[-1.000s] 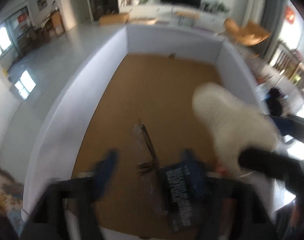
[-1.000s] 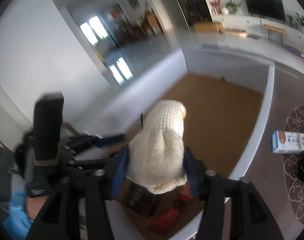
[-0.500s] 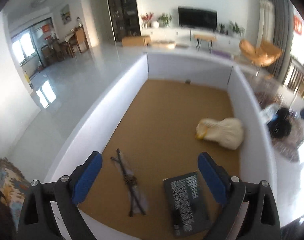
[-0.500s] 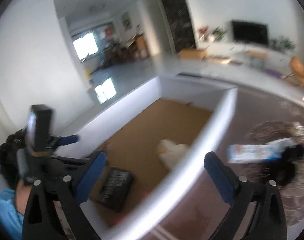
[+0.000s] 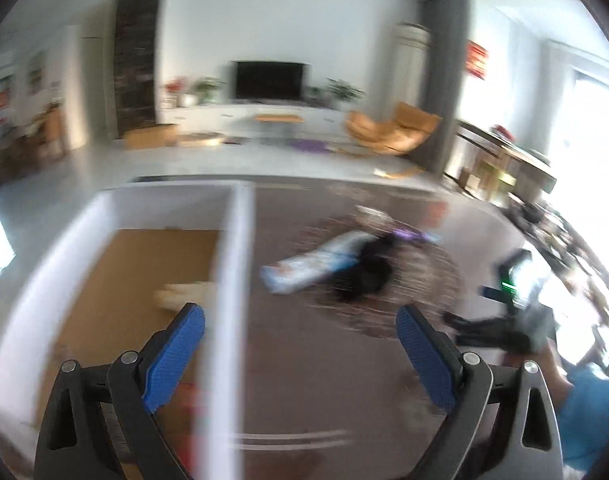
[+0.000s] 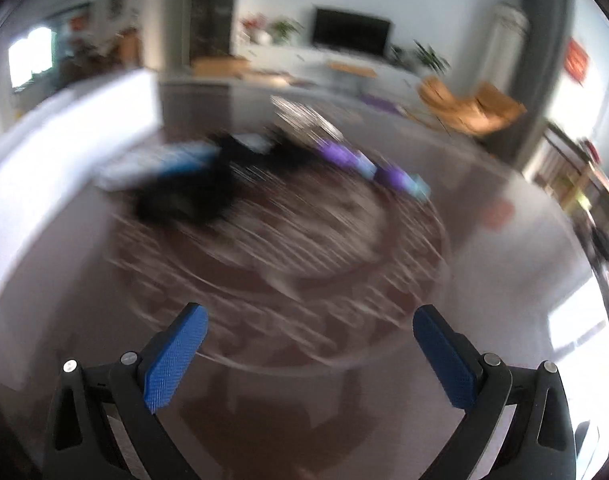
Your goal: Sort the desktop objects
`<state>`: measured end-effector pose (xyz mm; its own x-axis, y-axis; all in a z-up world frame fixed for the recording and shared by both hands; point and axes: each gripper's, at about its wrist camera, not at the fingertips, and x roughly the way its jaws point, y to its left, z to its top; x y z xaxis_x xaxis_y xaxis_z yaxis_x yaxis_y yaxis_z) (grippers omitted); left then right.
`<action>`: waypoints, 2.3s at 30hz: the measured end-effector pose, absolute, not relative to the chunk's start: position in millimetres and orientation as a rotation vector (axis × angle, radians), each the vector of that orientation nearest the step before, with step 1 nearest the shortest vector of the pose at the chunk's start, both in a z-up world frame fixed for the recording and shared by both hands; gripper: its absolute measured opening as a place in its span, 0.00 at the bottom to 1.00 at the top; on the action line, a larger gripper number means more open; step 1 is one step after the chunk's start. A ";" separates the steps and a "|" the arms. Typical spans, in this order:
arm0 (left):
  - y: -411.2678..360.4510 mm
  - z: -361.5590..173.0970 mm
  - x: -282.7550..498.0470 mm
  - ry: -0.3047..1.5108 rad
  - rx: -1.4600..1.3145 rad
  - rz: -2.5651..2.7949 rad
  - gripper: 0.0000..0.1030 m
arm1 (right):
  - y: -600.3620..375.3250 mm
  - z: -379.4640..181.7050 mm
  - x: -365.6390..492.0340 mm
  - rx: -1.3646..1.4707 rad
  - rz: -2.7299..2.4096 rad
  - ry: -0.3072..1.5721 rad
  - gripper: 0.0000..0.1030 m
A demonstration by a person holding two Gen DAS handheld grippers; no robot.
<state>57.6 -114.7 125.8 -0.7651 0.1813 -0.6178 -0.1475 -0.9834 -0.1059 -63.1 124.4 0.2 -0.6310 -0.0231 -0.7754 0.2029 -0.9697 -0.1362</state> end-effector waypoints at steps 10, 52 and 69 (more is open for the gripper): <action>11.3 28.3 19.3 0.094 -1.205 2.568 0.96 | 174.9 -20.7 -65.9 1.390 -2.699 0.099 1.00; 49.1 -45.9 -50.2 0.193 -1.313 2.569 1.00 | 176.9 -23.3 -68.7 1.389 -2.701 0.100 1.00; 46.8 -41.9 -49.2 0.189 -1.311 2.526 1.00 | 176.7 -23.7 -68.7 1.389 -2.701 0.100 1.00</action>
